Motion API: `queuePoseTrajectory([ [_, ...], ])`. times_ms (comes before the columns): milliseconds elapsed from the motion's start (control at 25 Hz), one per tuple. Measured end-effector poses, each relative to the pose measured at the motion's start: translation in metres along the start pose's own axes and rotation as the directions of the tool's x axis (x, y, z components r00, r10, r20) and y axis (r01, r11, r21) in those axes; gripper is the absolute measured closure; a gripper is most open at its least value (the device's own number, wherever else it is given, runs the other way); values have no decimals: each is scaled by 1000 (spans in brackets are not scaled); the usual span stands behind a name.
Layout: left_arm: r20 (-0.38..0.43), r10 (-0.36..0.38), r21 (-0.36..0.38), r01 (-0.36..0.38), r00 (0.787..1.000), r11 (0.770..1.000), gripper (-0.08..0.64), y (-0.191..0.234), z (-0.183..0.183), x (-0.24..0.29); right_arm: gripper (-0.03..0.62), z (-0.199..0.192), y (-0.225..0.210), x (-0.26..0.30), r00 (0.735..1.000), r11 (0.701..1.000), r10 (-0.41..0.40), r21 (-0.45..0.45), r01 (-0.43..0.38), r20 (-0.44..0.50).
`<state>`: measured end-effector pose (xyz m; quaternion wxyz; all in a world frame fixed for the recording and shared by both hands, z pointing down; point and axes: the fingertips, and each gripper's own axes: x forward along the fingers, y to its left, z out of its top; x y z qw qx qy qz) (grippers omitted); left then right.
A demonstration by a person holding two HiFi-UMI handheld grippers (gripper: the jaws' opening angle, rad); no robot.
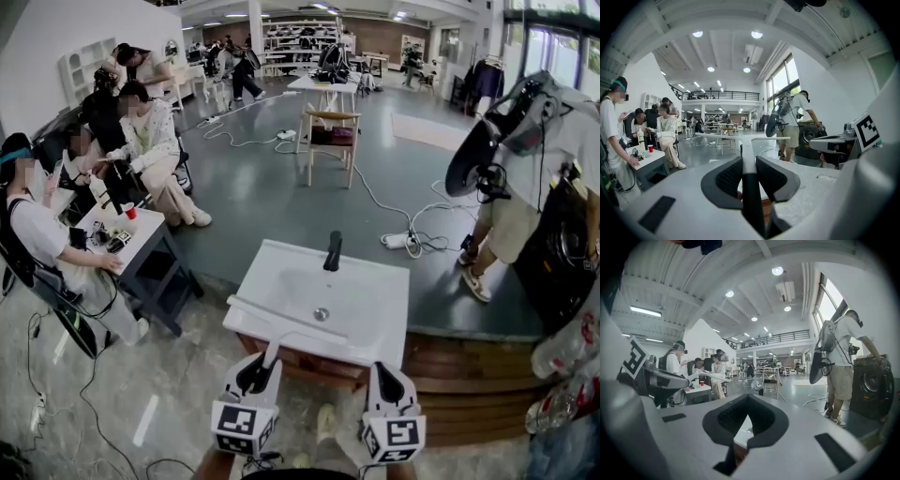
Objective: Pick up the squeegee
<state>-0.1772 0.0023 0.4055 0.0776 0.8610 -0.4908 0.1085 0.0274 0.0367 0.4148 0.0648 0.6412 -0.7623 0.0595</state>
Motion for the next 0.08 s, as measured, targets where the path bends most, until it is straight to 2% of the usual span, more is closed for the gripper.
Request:
queuePoseTrajectory([
  [80,1,-3,1,3,1000,1000,466,0,-3,2,594,-2,0,1,1000,1000,3,0,-3,0],
])
